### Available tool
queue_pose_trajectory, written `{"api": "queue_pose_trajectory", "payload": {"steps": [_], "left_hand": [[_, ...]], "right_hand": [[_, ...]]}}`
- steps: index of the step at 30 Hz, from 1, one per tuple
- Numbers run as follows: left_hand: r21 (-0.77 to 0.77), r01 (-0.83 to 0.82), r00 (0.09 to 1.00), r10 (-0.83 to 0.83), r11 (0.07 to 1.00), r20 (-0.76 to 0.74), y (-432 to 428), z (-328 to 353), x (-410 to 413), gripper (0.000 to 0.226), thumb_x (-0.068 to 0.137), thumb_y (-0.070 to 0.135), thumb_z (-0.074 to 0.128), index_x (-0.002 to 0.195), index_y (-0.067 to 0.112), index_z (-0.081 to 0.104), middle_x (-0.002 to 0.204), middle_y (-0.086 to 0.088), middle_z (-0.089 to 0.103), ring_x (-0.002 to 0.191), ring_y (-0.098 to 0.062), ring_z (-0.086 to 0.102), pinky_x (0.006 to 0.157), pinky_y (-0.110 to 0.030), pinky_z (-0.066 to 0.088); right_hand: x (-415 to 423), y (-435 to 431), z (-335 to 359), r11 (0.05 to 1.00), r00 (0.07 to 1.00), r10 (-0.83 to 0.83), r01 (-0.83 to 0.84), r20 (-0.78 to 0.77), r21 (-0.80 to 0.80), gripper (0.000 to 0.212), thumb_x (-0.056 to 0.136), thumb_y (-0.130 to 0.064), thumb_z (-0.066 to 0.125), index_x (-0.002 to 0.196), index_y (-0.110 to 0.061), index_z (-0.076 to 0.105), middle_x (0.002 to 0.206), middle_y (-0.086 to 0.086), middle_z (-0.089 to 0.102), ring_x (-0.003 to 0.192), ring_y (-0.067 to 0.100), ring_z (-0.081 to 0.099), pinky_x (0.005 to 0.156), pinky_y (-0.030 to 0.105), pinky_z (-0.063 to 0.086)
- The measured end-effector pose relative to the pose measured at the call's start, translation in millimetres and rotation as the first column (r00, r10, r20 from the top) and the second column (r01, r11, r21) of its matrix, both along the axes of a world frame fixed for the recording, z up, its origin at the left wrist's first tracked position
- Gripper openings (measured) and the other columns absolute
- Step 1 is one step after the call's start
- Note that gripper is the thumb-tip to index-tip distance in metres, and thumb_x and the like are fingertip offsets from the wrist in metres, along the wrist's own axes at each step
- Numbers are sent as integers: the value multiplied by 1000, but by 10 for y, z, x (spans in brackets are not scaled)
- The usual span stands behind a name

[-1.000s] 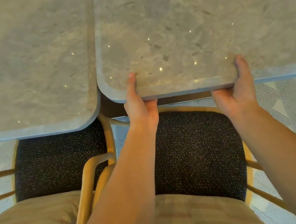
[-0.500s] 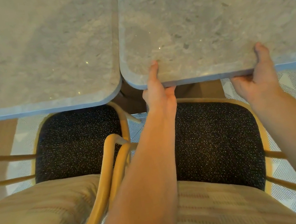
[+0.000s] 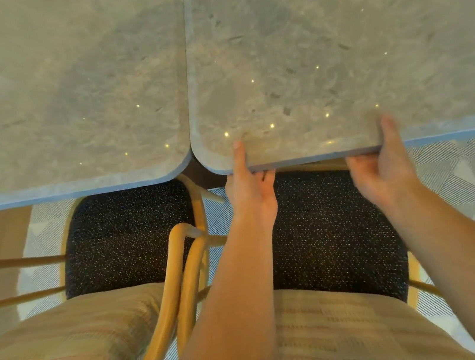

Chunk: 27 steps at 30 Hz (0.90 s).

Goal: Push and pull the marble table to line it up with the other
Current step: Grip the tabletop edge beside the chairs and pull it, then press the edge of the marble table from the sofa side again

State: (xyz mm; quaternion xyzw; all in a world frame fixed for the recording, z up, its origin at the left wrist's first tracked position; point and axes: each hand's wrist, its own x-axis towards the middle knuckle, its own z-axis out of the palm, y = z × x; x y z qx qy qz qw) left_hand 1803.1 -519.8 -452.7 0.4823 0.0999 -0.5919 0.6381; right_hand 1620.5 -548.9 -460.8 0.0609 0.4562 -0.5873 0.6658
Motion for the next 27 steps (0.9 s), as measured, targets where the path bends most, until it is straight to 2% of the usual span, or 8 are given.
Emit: {"api": "queue_pose_trajectory", "payload": {"steps": [3, 5, 8, 10, 13, 16, 22, 27], "left_hand": [[10, 116, 988, -117, 993, 99, 419, 250, 14, 70, 108, 45, 60, 167, 16, 36, 163, -15, 53, 151, -34, 54, 103, -35, 55], [-36, 152, 950, -136, 988, 282, 714, 525, 76, 62, 111, 50, 53, 165, 22, 41, 160, -4, 58, 149, -27, 57, 116, -39, 52], [-229, 210, 807, -36, 951, 589, 1111, 1161, 187, 53, 103, 63, 58, 148, 36, 55, 150, 12, 65, 144, -12, 62, 125, -42, 47], [-360, 293, 681, 71, 886, 729, 1456, 1656, 225, 67, 89, 78, 69, 142, 39, 57, 149, 13, 67, 146, -14, 61, 122, -41, 50], [-453, 450, 539, 170, 769, 825, 2079, 2306, 282, 68, 87, 77, 70, 142, 39, 57, 153, 11, 63, 151, -22, 57, 121, -44, 49], [-485, 517, 465, 245, 705, 851, 2669, 2833, 451, 74, 88, 77, 71, 144, 32, 53, 158, 3, 58, 152, -26, 54, 118, -41, 47], [-500, 441, 388, 344, 745, 855, 3735, 3406, 973, 80, 84, 77, 75, 147, 32, 52, 159, -3, 57, 150, -30, 56, 117, -43, 47], [-532, 307, 336, 433, 789, 836, 4580, 3480, 1640, 82, 84, 70, 81, 147, 26, 52, 154, -2, 60, 146, -31, 58, 119, -53, 45]], "right_hand": [[180, 432, 189, 943, 939, 330, -332, -94, 2, 59, 96, -47, 66, 140, -9, 55, 133, 18, 70, 122, 30, 71, 115, 46, 54], [304, 695, 488, 877, 853, 444, -476, -275, -62, 77, 88, -57, 64, 147, -7, 55, 140, 17, 68, 123, 24, 70, 117, 43, 51], [338, 1000, 1106, 722, 657, 329, -638, -679, -268, 80, 78, -75, 74, 137, -22, 61, 139, 1, 71, 130, 14, 70, 118, 32, 51], [281, 1226, 1558, 577, 561, 198, -730, -804, -368, 85, 78, -81, 72, 138, -23, 57, 140, -6, 67, 137, 11, 65, 117, 24, 49], [176, 1664, 2313, 394, 568, 72, -772, -820, -499, 78, 83, -81, 65, 139, -28, 54, 144, -6, 62, 143, 15, 59, 122, 31, 45], [217, 2107, 2889, 186, 557, 21, -818, -830, -544, 70, 91, -75, 63, 141, -27, 52, 147, 0, 60, 147, 21, 56, 123, 34, 42], [917, 2768, 3433, -88, 458, 58, -883, -887, -462, 86, 87, -82, 60, 149, -24, 47, 157, 4, 55, 152, 19, 51, 127, 42, 40], [1873, 3277, 3506, -306, 464, 161, -815, -871, -491, 88, 87, -82, 60, 151, -25, 47, 161, 5, 53, 154, 23, 50, 127, 40, 39]]}}
